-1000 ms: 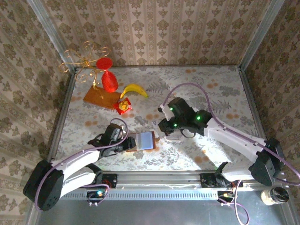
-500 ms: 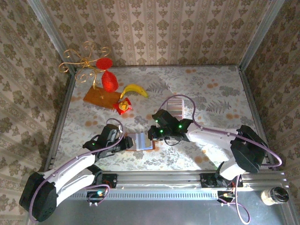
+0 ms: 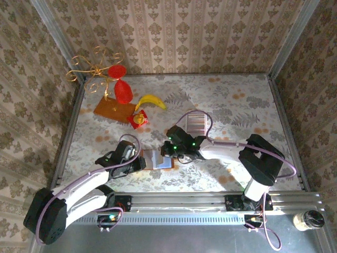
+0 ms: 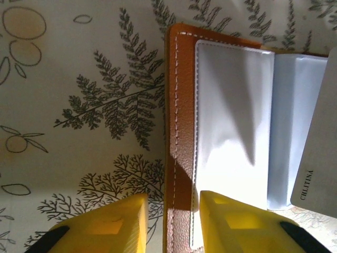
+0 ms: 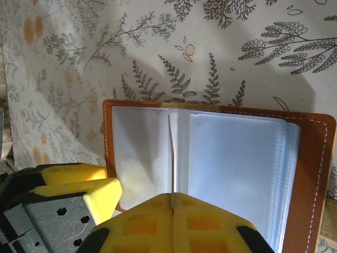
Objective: Put the credit cards into the card holder
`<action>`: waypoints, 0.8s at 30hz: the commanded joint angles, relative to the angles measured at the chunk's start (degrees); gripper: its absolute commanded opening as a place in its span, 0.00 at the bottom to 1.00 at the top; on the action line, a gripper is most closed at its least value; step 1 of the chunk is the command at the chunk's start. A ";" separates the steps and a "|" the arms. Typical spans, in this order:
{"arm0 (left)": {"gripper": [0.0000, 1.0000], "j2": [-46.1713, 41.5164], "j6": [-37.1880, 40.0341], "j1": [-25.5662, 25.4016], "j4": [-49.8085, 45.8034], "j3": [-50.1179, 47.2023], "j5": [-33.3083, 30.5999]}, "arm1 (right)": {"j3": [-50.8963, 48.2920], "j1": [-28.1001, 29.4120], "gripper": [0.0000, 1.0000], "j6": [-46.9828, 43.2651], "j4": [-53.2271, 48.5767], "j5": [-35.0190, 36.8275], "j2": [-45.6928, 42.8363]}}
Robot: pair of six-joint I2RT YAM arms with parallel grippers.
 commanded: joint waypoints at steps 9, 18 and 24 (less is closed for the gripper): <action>0.19 1.78 1.75 0.30 0.57 0.13 -0.48 | -0.05 0.74 0.00 2.23 4.52 0.63 3.50; 0.12 3.15 2.36 0.16 1.06 -0.22 -0.13 | -1.13 0.93 0.00 3.39 5.61 2.27 3.52; 0.11 3.31 2.57 0.17 1.05 -0.39 -0.15 | -1.37 0.98 0.00 2.40 4.38 3.00 3.35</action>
